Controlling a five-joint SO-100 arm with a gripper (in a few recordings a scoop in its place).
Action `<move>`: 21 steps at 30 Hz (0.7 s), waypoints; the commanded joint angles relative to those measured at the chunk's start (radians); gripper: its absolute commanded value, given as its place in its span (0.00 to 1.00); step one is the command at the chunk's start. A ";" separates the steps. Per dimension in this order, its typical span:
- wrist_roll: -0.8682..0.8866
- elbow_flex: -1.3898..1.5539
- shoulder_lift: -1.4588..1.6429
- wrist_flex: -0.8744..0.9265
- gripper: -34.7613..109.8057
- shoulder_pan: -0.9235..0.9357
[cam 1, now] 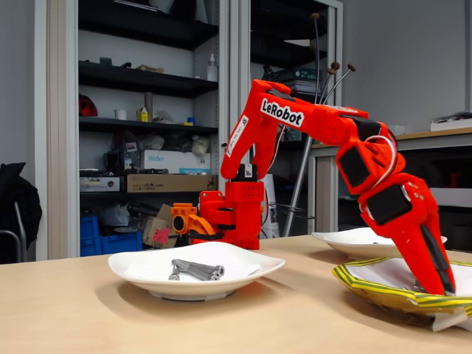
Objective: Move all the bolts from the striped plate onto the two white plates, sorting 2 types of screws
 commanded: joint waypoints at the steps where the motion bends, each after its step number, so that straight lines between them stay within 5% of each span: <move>1: 0.029 0.014 0.083 0.049 0.44 -0.044; 7: 0.156 0.034 0.097 0.095 0.43 -0.064; 21: 0.155 0.041 0.106 0.115 0.39 0.014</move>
